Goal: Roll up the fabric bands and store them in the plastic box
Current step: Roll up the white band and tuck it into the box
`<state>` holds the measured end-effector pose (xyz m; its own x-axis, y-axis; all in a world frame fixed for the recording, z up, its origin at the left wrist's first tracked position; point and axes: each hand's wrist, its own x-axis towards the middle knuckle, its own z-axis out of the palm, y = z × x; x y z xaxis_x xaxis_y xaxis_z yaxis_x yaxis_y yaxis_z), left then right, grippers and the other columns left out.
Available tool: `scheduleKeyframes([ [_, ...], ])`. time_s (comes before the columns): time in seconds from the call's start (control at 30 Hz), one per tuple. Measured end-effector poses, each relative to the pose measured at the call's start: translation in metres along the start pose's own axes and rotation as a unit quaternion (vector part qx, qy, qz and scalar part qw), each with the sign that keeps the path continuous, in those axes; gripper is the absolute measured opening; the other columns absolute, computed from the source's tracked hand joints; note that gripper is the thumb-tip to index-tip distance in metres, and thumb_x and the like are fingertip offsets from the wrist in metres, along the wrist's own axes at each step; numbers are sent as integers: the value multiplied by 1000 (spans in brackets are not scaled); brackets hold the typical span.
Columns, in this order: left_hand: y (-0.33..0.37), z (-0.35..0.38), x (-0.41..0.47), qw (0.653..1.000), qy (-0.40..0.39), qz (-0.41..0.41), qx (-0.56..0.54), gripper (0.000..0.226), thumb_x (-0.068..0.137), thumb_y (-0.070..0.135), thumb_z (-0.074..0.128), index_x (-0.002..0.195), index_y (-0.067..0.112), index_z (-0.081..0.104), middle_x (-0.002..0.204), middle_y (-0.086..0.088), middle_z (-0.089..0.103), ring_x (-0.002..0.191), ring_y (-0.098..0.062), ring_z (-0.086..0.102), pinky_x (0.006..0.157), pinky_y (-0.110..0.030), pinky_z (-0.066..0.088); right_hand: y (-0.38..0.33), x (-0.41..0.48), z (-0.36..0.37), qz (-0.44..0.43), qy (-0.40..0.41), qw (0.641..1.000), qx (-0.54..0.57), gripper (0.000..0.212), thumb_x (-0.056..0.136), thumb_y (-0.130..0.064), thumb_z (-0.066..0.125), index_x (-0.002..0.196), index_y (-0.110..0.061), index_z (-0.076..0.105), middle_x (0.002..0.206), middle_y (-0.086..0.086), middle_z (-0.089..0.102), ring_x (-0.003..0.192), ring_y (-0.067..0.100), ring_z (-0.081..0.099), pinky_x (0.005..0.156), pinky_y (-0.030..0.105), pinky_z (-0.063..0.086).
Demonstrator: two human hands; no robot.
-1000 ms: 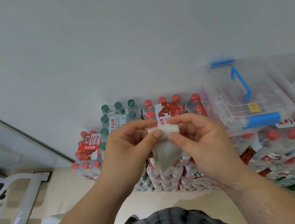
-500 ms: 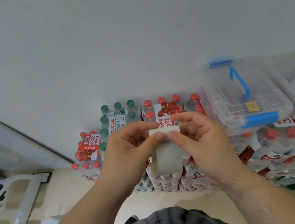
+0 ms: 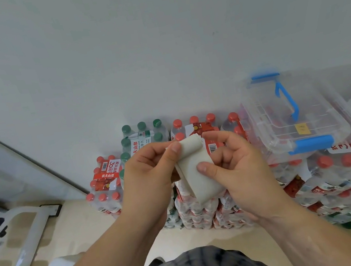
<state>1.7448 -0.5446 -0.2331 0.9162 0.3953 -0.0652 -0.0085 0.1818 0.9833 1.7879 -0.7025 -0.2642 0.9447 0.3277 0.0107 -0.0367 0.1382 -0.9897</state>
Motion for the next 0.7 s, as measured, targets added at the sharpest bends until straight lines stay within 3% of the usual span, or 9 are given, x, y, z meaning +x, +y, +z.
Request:
scheduleKeyframes([
  [0.1,0,0,2,999,8,-30,-18,26,79,40,75,84,15,77,83,-14,76,70,-24,71,60,-28,57,-1,1,-2,-17,-12,999,-40,48,78,-24,82,117,-47,64,77,20,61,72,36,63,76,56,60],
  [0.23,0,1,4,998,15,-51,-16,38,79,46,74,87,10,75,89,-22,74,74,-32,70,61,-32,57,1,-1,-2,-45,-4,996,-78,47,83,-24,81,120,-48,66,79,16,63,76,38,63,73,54,60],
  [0.37,0,2,4,999,-5,-41,-9,25,83,39,74,88,15,76,92,-21,75,77,-34,71,63,-36,58,3,-4,-2,-67,10,993,-98,50,90,-21,77,129,-51,65,98,-7,74,92,14,72,78,28,62],
  [0.43,0,2,3,999,-11,-29,-9,25,82,37,76,95,16,78,93,-17,77,80,-33,74,66,-36,59,1,-6,-3,-66,11,992,-105,48,90,-23,78,129,-49,65,104,-15,74,97,9,71,78,23,60],
  [0.57,0,2,2,999,-21,-25,-11,43,71,44,79,103,15,80,97,-14,78,84,-31,76,66,-32,59,-5,-6,-4,-75,12,989,-127,45,88,-23,79,131,-32,70,115,-11,74,106,11,71,83,26,60],
  [0.7,1,0,6,999,-28,-28,-12,40,74,41,79,104,15,80,99,-13,78,85,-28,75,67,-33,59,-8,-6,-2,-90,14,986,-140,40,90,-31,76,129,-23,72,113,-10,72,106,14,68,83,22,57],
])
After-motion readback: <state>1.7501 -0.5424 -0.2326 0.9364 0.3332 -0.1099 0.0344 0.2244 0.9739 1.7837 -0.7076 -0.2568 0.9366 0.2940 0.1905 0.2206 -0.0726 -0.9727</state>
